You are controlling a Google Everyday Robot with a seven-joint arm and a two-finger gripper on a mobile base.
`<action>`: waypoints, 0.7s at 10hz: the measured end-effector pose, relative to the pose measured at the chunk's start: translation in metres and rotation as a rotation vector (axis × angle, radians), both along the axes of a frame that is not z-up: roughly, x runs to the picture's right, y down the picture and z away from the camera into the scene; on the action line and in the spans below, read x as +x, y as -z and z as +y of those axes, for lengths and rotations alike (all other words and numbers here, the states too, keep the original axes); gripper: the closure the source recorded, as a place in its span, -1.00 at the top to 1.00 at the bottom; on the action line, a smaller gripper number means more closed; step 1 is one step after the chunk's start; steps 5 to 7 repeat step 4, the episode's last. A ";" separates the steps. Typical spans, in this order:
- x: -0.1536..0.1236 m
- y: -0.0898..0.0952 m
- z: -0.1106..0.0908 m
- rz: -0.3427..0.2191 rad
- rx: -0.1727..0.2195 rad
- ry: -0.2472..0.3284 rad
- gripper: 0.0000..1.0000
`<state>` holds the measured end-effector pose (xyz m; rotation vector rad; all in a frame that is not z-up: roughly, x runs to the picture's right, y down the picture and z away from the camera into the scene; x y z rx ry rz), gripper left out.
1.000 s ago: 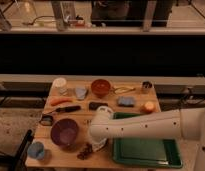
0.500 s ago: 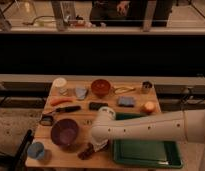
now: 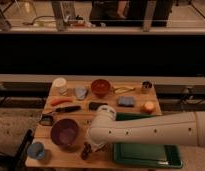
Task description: Place grapes in plastic cup
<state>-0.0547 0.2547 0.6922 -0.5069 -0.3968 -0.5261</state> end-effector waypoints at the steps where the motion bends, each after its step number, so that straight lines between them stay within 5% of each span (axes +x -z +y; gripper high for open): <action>1: -0.004 0.010 -0.007 -0.009 0.019 0.013 -0.98; 4: -0.015 0.050 -0.037 -0.032 0.086 0.059 -0.98; 7: -0.015 0.050 -0.037 -0.032 0.086 0.059 -0.98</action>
